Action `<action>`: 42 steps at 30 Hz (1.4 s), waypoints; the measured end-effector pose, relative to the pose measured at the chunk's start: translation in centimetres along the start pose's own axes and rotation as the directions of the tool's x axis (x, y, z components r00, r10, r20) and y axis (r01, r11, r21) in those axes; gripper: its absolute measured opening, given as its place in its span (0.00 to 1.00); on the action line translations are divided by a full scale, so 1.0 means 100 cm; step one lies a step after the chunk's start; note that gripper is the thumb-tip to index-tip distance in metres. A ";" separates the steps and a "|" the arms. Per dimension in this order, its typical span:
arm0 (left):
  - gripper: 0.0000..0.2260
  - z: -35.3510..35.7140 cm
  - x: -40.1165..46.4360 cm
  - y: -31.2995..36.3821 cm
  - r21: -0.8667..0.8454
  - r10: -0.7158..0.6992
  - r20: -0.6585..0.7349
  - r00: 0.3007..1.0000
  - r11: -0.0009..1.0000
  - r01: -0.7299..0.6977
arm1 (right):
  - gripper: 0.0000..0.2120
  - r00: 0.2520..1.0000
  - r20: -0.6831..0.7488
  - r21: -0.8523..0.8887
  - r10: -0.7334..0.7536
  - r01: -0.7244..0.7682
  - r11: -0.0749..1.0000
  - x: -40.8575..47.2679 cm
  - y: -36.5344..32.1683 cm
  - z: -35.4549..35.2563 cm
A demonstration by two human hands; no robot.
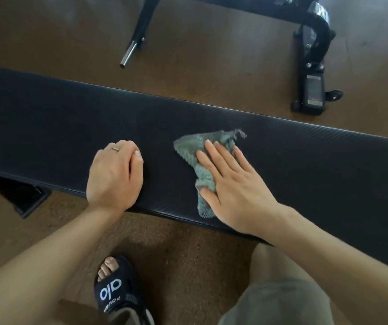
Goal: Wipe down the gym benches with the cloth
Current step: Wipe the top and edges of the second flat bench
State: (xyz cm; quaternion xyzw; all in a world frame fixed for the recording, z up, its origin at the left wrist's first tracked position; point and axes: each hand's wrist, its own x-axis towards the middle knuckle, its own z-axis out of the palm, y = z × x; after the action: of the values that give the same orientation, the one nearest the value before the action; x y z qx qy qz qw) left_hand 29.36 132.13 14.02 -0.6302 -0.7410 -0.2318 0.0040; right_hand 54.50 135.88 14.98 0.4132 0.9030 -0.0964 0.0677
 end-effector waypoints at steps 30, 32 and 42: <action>0.14 -0.004 -0.007 -0.011 -0.083 0.021 -0.010 1.000 0.996 -0.022 | 0.31 0.953 -0.154 0.130 0.260 -0.241 0.962 -0.019 -0.080 0.027; 0.14 -0.004 -0.007 -0.017 -0.127 0.040 -0.027 0.999 0.991 -0.043 | 0.32 0.918 -0.169 0.117 0.358 -0.342 0.932 -0.042 -0.066 0.030; 0.10 -0.031 -0.031 -0.074 -0.021 0.211 -0.172 0.962 0.976 -0.217 | 0.36 0.955 -0.180 -0.189 0.236 -0.269 0.944 -0.050 -0.087 0.043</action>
State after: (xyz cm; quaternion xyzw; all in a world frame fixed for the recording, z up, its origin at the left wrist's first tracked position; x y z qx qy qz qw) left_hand 22.19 127.41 13.36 -0.6846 -0.6609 -0.2970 0.0793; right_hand 51.33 125.65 12.87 0.5226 0.8499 0.0420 0.0528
